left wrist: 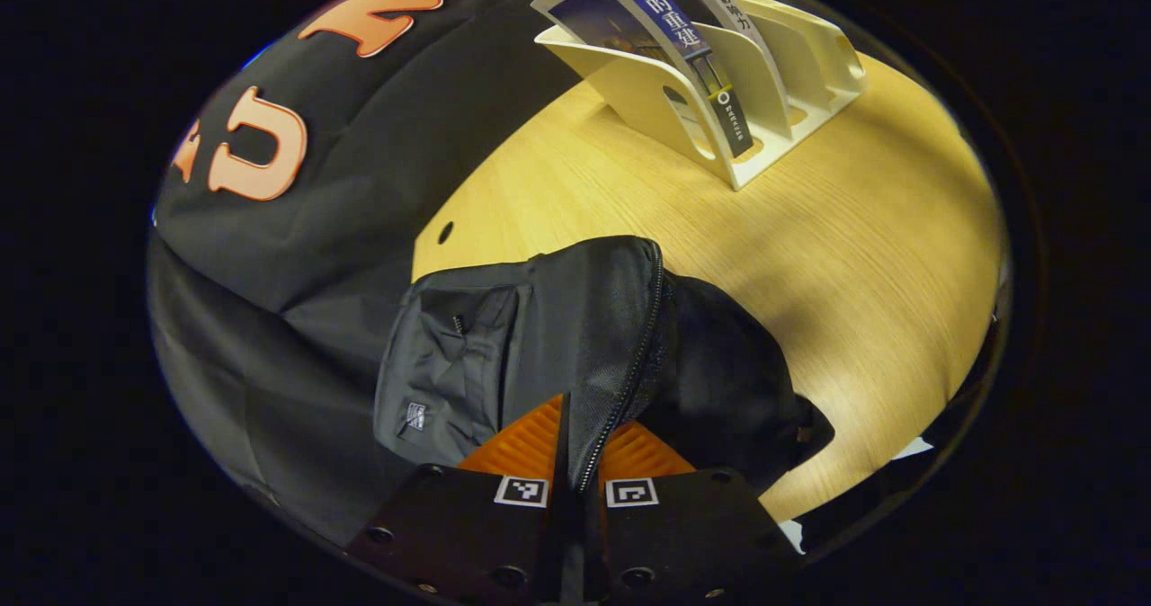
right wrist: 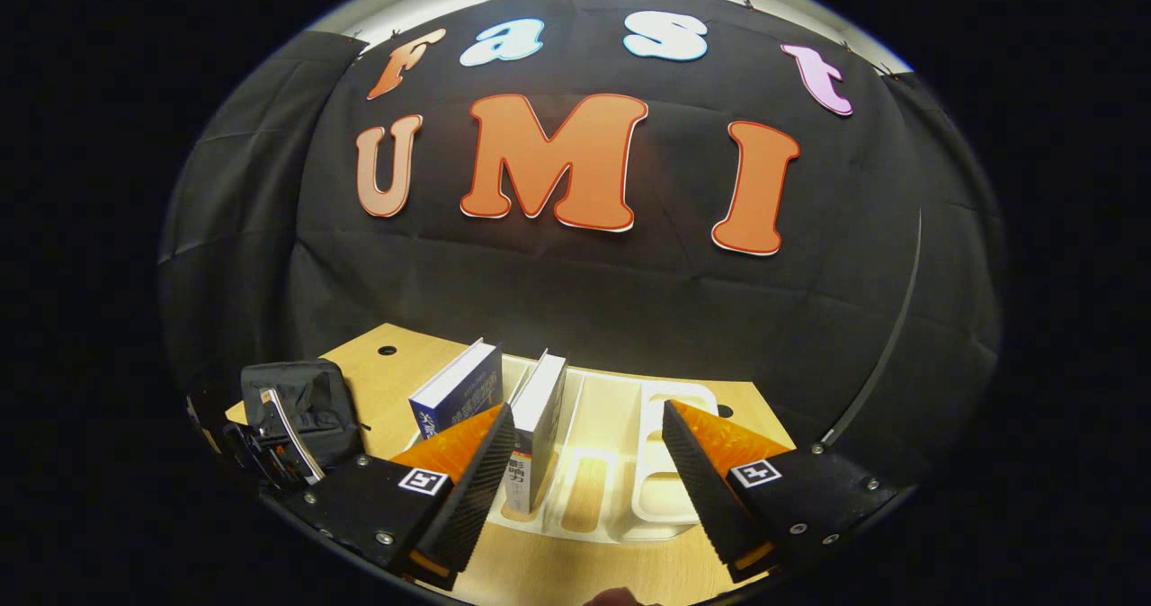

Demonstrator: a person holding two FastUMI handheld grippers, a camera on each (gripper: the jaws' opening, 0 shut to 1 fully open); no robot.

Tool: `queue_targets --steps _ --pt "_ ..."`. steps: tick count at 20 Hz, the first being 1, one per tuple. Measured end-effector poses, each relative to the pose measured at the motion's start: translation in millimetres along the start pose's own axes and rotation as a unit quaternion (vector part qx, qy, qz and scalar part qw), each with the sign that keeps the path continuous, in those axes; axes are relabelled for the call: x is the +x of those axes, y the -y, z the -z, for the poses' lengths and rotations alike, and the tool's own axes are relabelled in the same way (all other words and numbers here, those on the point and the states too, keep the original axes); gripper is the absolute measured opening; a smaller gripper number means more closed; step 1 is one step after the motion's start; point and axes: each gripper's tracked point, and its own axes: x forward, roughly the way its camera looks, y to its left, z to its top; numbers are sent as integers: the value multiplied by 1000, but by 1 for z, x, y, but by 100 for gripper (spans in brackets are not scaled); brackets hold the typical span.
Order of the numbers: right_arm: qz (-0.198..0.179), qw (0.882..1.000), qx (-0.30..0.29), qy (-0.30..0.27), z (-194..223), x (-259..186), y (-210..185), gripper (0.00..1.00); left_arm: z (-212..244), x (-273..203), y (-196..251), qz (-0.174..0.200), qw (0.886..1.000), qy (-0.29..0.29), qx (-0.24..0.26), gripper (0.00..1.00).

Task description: Open the schoolbag, grab two books from the bookshelf and put them into the schoolbag.

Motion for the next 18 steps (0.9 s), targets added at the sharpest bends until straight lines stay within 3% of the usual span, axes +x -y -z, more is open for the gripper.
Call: queue_targets --steps 5,10,18 --pt "2 1000 -12 -9 -22 19 -35 98 -12 -13 -32 68 998 14 -4 7" --pt "-16 999 -27 -27 -40 42 -69 98 -17 -28 -71 111 993 23 -24 7" --pt "-37 992 -36 -112 -40 75 -101 98 -25 -41 -108 188 981 24 -38 7"
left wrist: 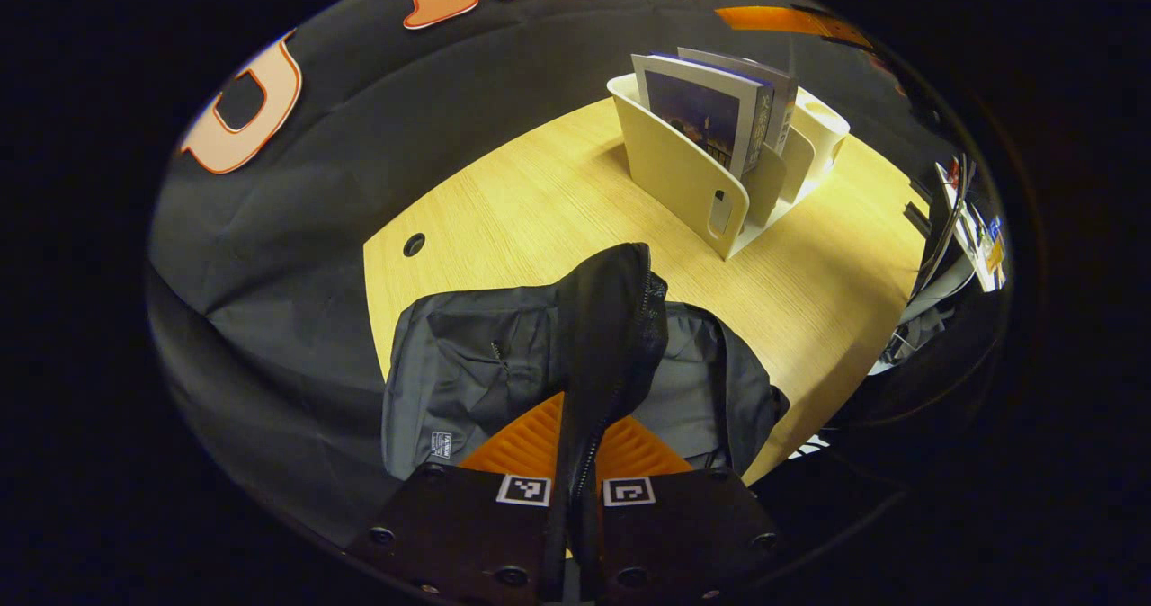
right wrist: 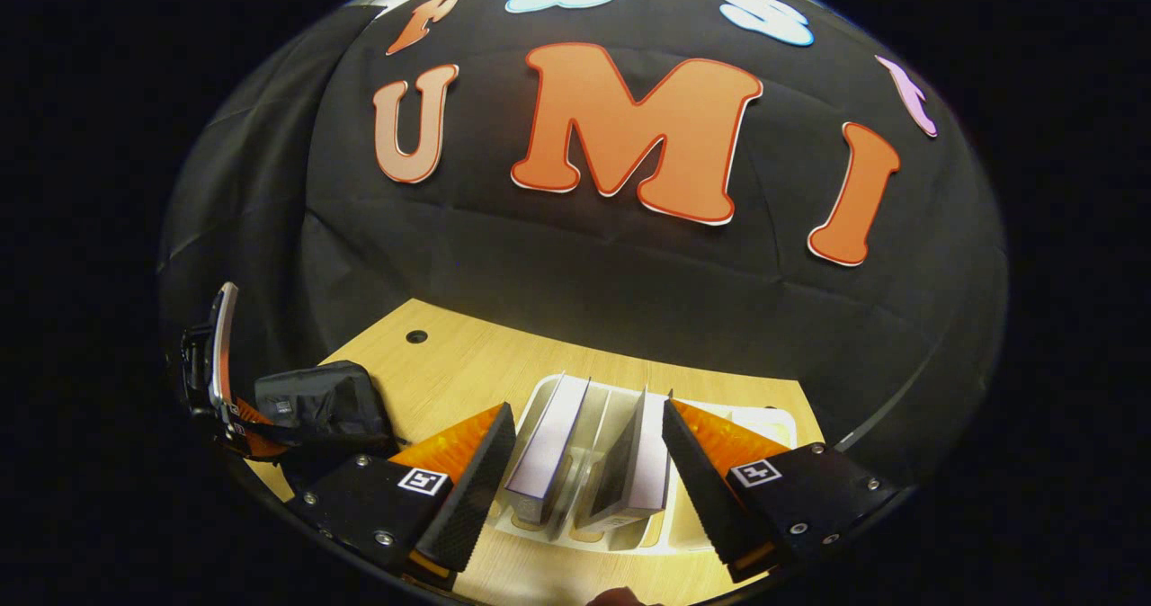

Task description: Open the schoolbag, grab two books from the bookshelf and put them into the schoolbag.

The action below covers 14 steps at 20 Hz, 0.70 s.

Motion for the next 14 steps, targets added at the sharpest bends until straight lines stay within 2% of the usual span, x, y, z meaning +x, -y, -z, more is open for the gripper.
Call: queue_targets --steps 4,7,14 --pt "-34 996 47 -67 8 18 -22 98 -7 -11 -18 34 999 1 -10 7" --pt "-31 991 68 -111 15 34 -25 98 -14 -18 -32 64 998 -3 -10 7" --pt "-18 979 56 -194 25 57 -30 99 -27 -31 -50 117 992 -27 45 6"
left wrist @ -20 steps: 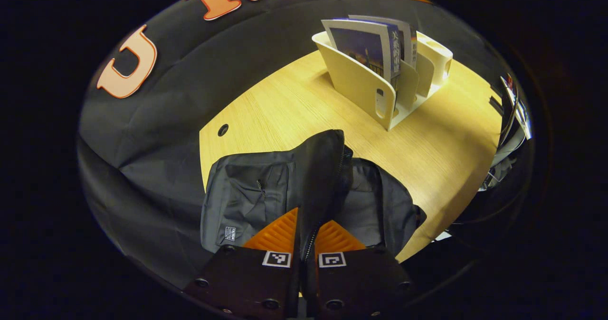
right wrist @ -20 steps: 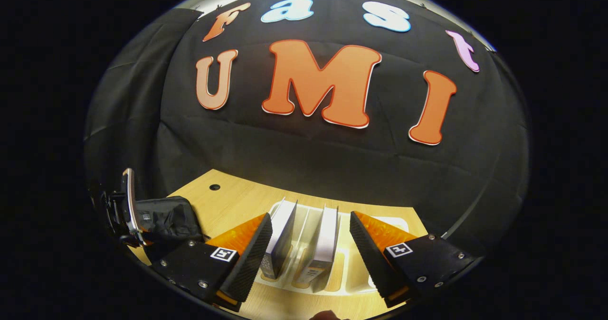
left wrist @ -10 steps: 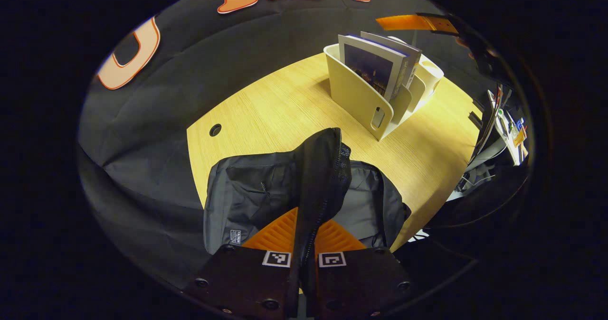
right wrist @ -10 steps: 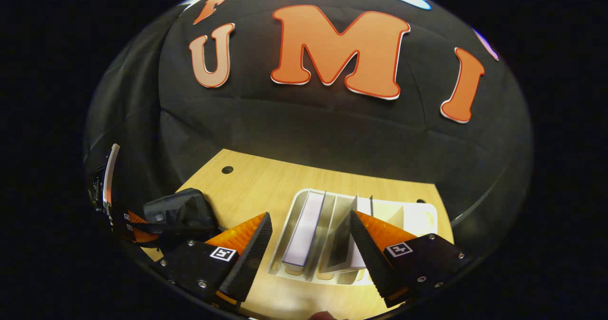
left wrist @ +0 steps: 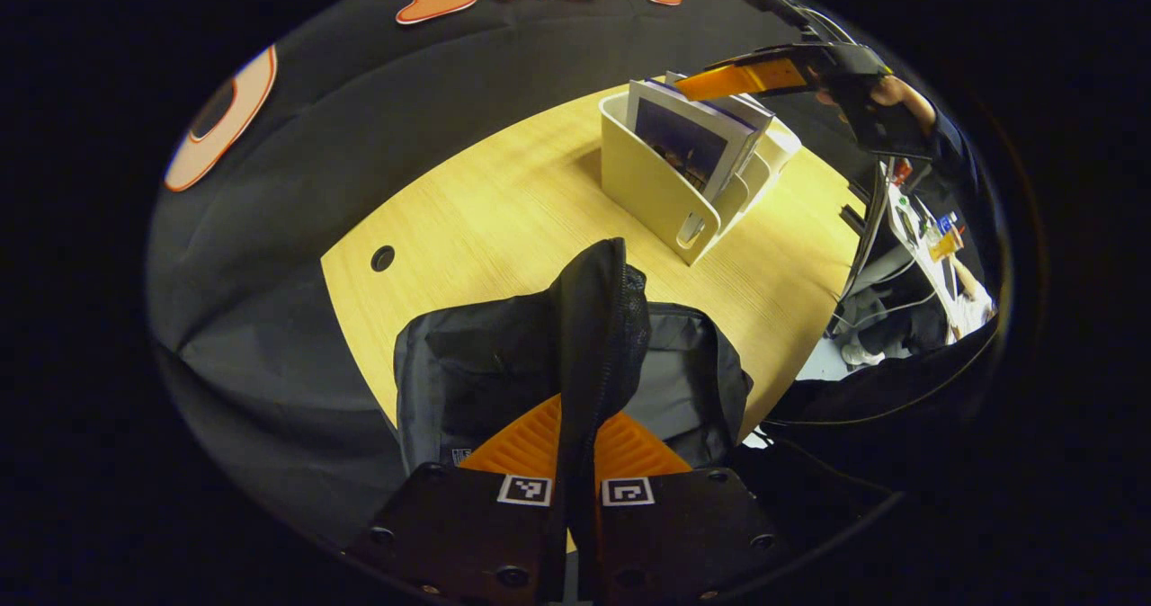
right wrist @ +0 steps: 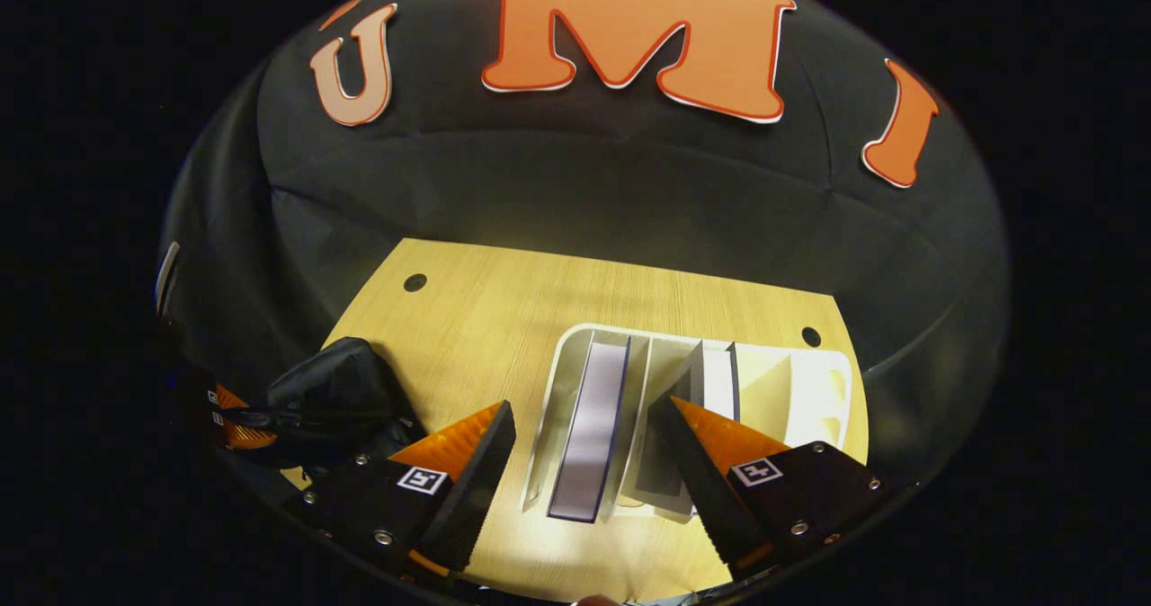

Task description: Open the schoolbag, grab two books from the bookshelf and put them into the schoolbag.

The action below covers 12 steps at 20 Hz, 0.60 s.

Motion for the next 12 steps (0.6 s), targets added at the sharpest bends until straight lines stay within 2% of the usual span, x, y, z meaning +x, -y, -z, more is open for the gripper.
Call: queue_targets --steps 4,9,12 --pt "10 999 15 -51 8 14 7 99 -7 0 -7 18 1000 -7 17 6" --pt "-1 991 31 -127 20 37 5 98 -8 8 -5 33 999 -10 21 6" --pt "-8 986 31 -165 26 47 -1 92 -8 9 -7 33 999 -12 24 6"
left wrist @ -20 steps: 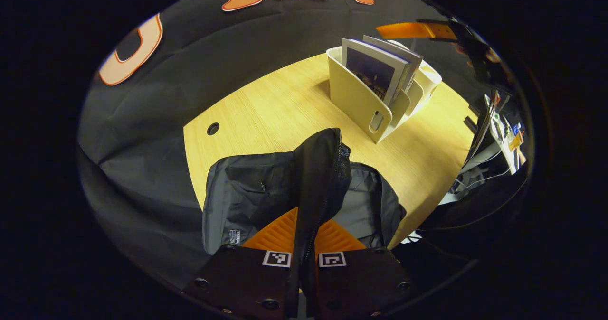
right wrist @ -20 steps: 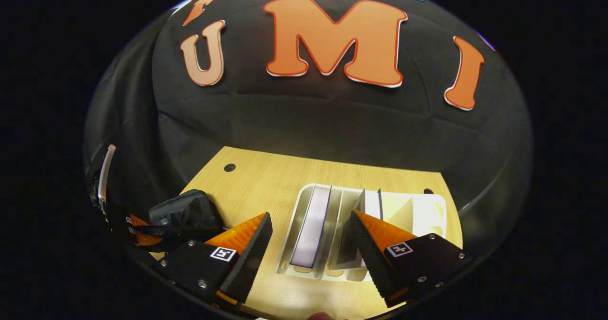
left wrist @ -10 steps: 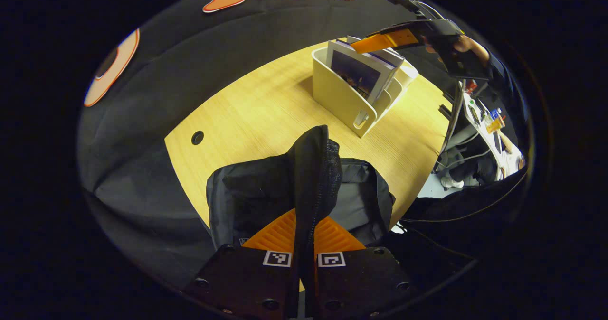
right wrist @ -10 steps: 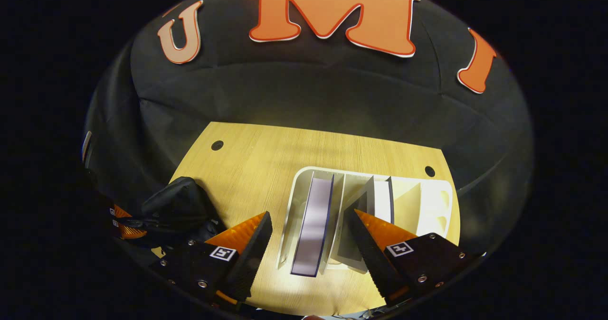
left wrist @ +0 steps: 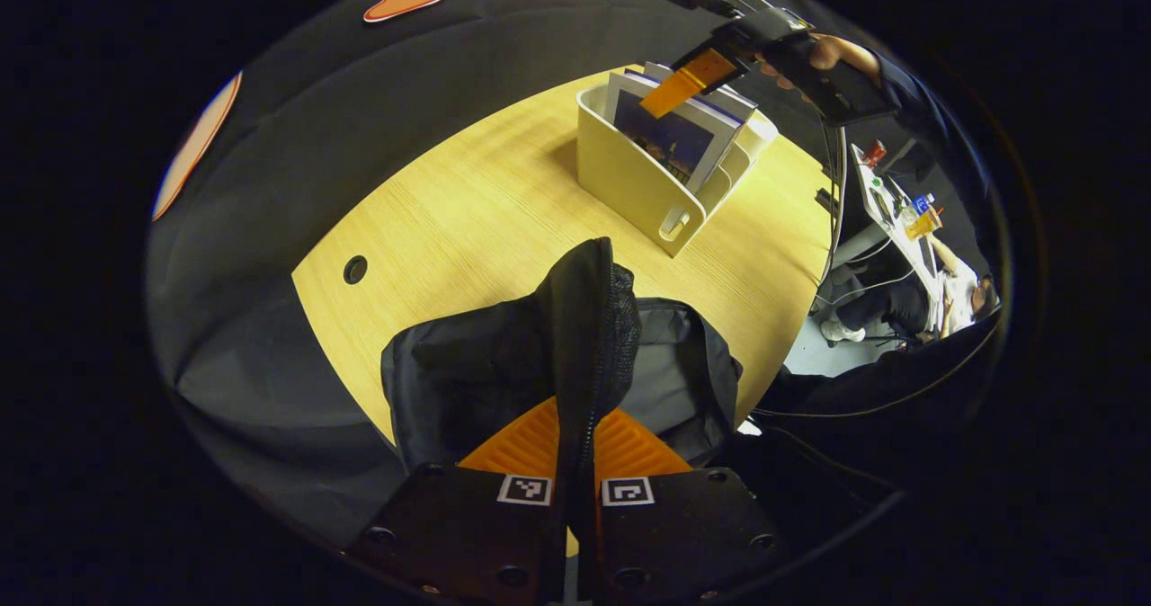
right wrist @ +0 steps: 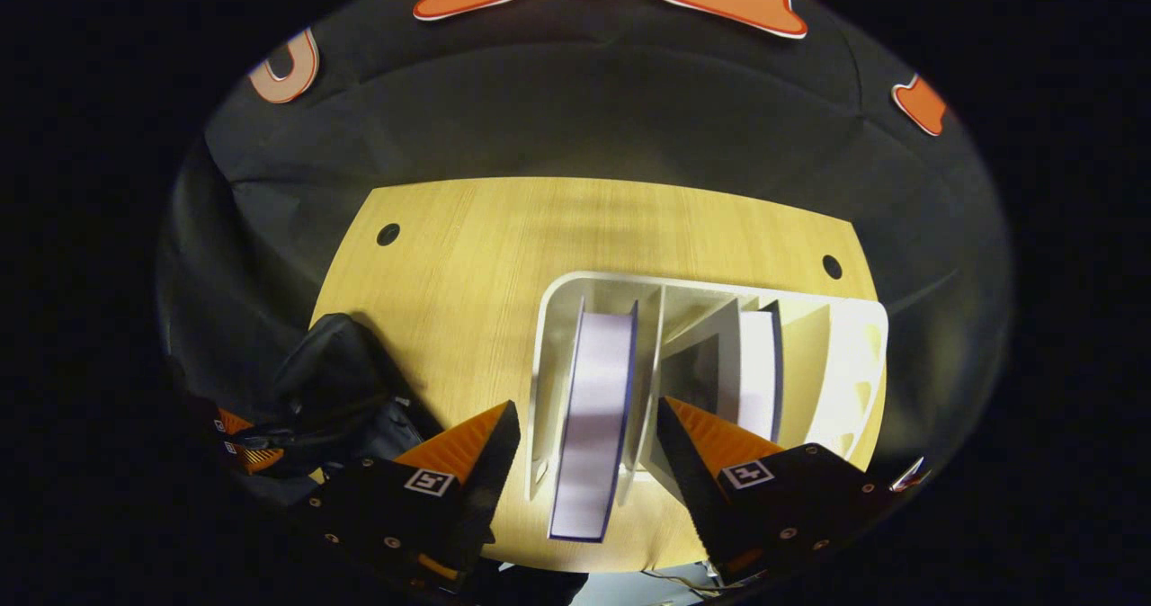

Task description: Open the schoolbag, grab two books from the bookshelf and put them into the schoolbag.

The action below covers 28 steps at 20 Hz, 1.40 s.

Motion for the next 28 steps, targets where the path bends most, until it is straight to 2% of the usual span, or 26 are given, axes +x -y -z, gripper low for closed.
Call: queue_targets --steps 2,4,5,6,7,8,9,11,16,21,28 --pt "-5 1000 -8 -23 4 12 -5 84 0 1 1 -1 1000 0 -1 6" --pt "14 999 -15 -43 10 24 -2 77 0 2 5 1 1000 0 -4 6" --pt "19 999 -10 -50 12 28 -3 67 1 2 5 -1 1000 0 -4 6" --pt "18 998 -8 -59 16 34 -5 68 1 2 4 -3 1000 1 -2 6" --pt "20 998 -4 -61 14 37 -7 65 2 1 4 -4 1000 3 -4 6" --pt "21 998 -5 -66 16 40 -8 51 1 1 5 -4 1000 4 -7 6" --pt "32 997 -2 -73 18 41 -5 53 2 2 6 -2 1000 4 -11 6" --pt "29 996 8 -85 22 45 -8 42 5 5 7 -3 1000 5 -14 6" --pt "17 996 14 -88 34 28 -8 40 8 7 10 -2 1000 9 -23 6" --pt "3 998 20 -63 50 -8 -2 40 12 11 16 -5 1000 9 -18 6" --pt "-24 998 44 -45 115 -52 5 39 15 23 26 -6 1000 9 -16 6"
